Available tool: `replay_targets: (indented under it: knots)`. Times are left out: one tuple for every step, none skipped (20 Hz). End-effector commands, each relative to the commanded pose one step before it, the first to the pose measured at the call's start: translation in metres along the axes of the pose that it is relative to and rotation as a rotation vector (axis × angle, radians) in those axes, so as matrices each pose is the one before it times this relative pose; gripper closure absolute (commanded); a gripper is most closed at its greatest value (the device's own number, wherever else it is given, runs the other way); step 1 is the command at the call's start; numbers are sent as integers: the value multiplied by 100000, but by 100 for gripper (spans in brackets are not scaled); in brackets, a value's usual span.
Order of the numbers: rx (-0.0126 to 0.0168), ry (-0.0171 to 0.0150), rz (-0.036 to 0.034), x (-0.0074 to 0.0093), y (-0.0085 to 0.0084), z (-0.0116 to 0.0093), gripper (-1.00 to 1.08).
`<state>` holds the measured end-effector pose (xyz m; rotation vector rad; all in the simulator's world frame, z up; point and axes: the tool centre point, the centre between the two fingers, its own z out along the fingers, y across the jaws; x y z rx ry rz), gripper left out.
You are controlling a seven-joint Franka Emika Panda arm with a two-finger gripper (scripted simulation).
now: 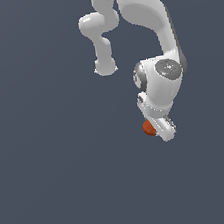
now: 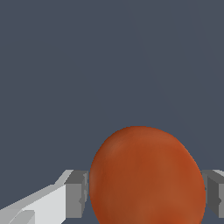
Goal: Pick up the object and move it to a goal position.
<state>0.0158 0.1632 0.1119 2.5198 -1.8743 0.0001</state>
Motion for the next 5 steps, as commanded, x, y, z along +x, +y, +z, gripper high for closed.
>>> replay_targets:
  knots:
    - [90,-19,102,-363,-511,-558,108]
    - [0,0,0,-83,-106,-94,108]
    - [0,0,0,-56,-75,-63,108]
    - [0,0,0,-31,-44,-35,108]
    - [0,0,0,-10,-15,-11,108]
